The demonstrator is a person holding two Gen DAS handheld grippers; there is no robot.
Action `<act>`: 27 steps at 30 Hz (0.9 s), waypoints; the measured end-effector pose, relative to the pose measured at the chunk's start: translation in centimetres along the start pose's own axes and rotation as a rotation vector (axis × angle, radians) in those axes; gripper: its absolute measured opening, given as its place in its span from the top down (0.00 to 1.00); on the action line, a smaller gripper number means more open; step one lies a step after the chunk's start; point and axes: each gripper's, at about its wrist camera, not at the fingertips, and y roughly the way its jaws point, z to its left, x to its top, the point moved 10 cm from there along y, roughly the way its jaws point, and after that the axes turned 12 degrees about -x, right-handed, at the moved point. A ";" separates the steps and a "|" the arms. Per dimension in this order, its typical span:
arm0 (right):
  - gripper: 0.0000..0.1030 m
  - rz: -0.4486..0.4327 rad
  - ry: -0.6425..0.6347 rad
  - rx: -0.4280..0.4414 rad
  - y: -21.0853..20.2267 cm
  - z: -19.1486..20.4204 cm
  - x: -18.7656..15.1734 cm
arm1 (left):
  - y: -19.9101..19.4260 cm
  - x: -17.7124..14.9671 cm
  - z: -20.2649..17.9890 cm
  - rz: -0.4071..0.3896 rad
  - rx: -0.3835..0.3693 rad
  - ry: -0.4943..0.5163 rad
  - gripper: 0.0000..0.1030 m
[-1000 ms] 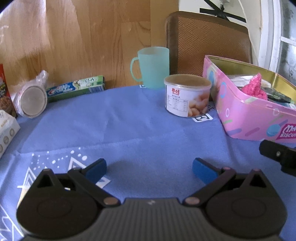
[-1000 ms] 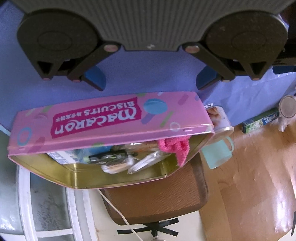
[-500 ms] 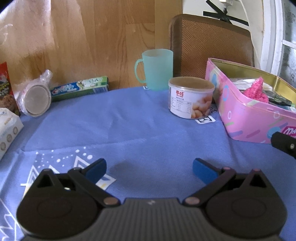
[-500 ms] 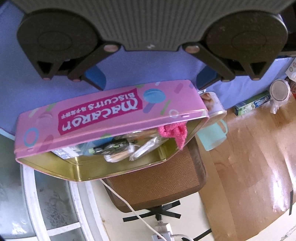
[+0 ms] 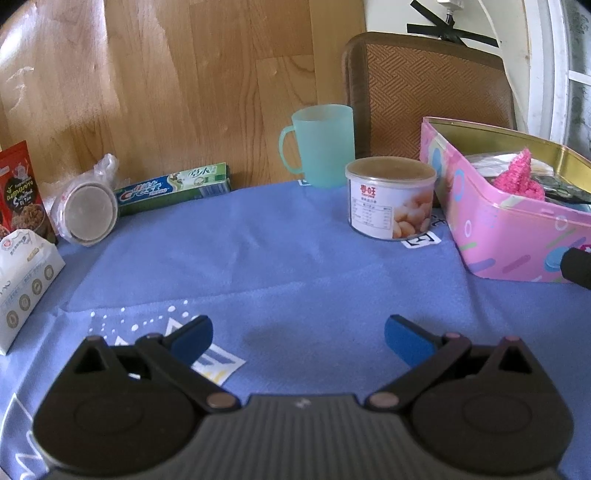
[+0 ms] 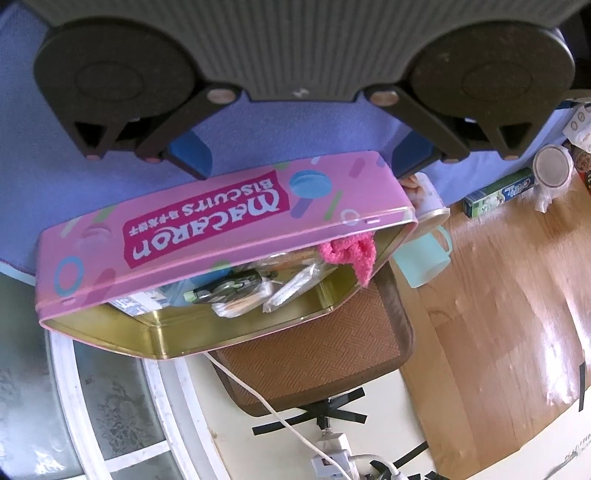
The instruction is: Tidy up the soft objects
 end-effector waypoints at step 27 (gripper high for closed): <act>0.00 -0.007 0.007 0.000 -0.1 0.0 0.0 | -0.2 -0.1 -1.2 -0.005 -0.070 0.037 0.00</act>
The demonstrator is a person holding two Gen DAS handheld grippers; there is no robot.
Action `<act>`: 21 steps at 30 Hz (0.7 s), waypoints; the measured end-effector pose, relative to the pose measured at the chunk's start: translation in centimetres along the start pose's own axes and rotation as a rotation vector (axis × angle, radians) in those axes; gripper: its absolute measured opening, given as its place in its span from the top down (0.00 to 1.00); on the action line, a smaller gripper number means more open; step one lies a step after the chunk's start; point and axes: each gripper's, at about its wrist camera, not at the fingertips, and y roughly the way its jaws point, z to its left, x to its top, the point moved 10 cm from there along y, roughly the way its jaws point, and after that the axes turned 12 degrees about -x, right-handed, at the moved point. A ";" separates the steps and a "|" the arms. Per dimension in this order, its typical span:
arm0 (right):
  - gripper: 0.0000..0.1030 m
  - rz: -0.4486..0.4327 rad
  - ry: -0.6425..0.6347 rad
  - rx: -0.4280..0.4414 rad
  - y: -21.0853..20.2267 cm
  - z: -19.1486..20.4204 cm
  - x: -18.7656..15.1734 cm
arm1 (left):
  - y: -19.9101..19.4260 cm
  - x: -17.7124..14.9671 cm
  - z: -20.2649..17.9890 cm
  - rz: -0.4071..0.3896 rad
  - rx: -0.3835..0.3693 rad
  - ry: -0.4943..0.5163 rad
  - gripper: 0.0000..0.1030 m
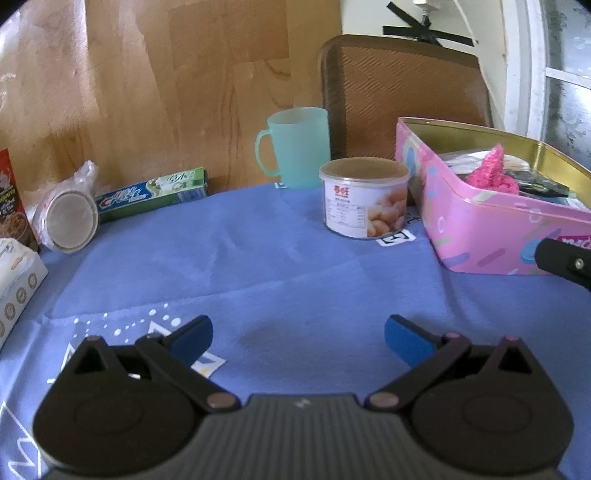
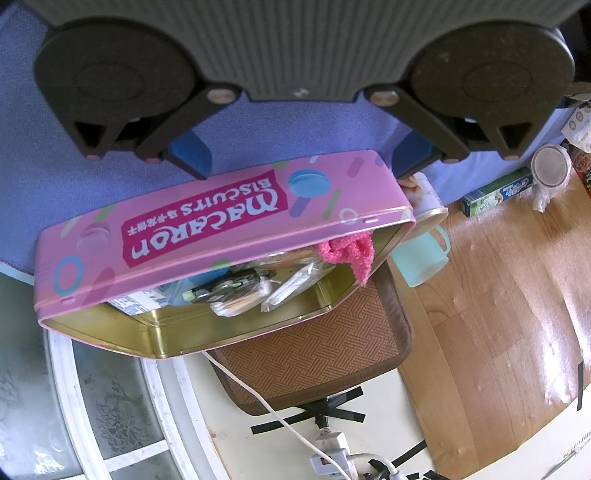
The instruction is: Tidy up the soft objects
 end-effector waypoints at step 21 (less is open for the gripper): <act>0.00 -0.008 0.010 0.008 -0.2 0.0 0.0 | -0.2 0.0 -1.0 -0.011 -0.033 0.030 0.00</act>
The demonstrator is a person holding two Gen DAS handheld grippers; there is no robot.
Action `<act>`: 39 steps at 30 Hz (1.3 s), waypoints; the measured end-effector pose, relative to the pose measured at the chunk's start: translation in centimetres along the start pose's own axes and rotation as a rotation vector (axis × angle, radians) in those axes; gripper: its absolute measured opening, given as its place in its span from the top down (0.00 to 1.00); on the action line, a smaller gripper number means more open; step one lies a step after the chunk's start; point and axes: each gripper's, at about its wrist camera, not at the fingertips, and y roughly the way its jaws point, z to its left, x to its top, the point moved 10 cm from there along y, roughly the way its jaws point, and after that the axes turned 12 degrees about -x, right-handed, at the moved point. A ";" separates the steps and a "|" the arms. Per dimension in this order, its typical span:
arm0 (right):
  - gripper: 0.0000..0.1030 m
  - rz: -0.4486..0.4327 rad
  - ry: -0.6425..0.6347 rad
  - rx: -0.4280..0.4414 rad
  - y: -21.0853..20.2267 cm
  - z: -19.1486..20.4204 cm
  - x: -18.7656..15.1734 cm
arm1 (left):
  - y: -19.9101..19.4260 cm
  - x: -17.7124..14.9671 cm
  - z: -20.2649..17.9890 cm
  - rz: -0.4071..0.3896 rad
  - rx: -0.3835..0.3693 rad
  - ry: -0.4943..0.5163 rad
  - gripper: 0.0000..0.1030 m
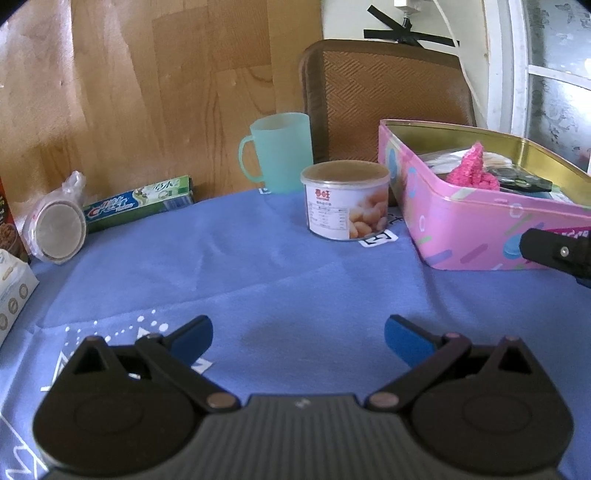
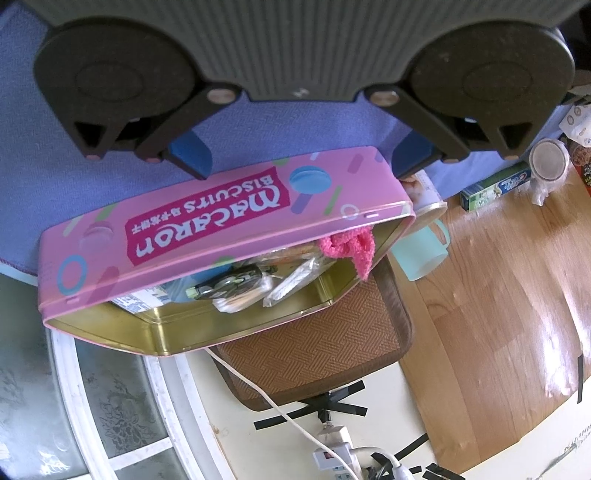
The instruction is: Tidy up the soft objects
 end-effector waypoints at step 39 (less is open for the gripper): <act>0.00 -0.006 0.004 0.003 -0.1 -0.1 0.1 | 0.2 -0.1 0.1 0.014 -0.003 -0.016 0.00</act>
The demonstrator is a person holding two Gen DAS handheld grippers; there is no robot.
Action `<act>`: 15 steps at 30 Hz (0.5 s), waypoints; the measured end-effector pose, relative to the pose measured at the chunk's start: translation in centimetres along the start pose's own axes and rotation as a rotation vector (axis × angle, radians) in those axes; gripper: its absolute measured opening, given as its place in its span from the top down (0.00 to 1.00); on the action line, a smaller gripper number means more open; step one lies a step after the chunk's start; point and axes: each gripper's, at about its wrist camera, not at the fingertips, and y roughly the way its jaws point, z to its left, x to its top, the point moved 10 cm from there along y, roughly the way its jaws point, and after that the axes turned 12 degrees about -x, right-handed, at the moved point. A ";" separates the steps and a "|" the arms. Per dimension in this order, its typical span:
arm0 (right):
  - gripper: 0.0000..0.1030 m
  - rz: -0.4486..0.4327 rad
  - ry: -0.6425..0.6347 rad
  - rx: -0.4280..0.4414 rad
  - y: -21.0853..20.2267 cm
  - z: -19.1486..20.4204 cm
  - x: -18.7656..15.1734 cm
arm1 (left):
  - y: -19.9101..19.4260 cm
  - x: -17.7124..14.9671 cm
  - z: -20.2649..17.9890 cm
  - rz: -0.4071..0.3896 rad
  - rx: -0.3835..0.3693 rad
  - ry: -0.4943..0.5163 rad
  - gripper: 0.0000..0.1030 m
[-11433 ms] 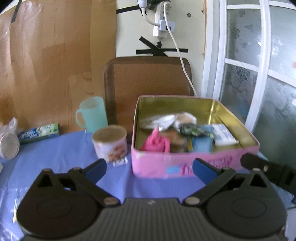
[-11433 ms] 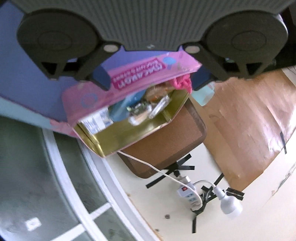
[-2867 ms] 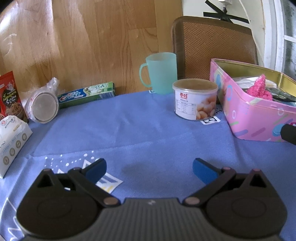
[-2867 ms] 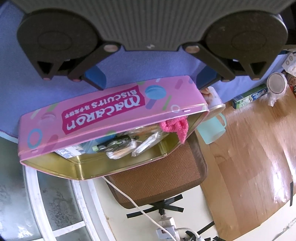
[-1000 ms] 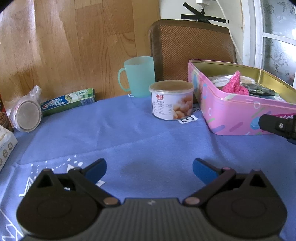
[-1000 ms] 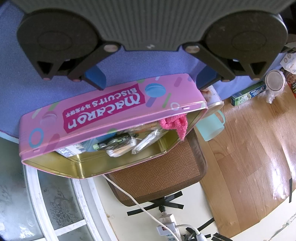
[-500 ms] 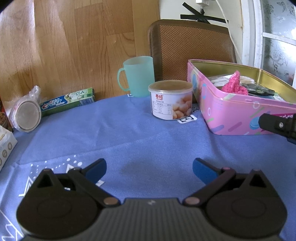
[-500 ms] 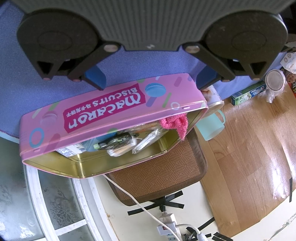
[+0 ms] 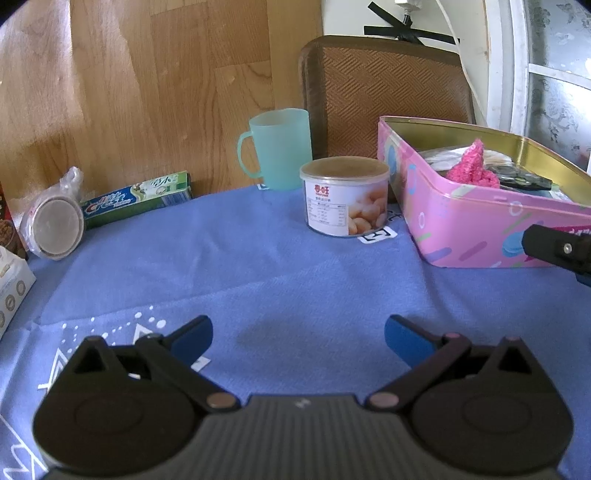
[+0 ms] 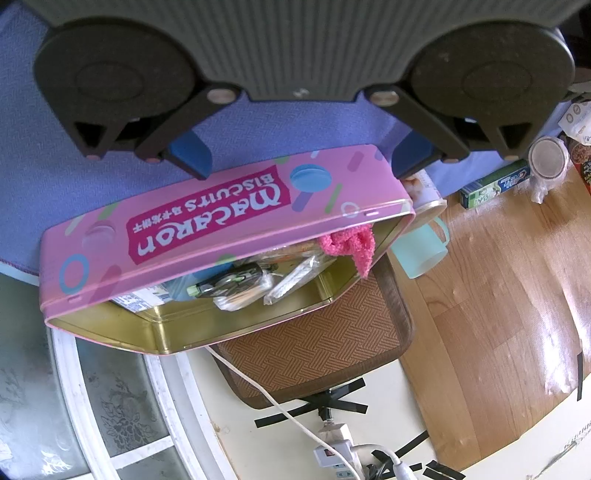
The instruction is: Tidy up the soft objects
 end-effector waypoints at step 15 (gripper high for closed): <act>0.00 -0.002 0.002 0.002 0.0 0.0 0.0 | -0.1 -0.1 0.0 0.003 0.011 0.003 0.00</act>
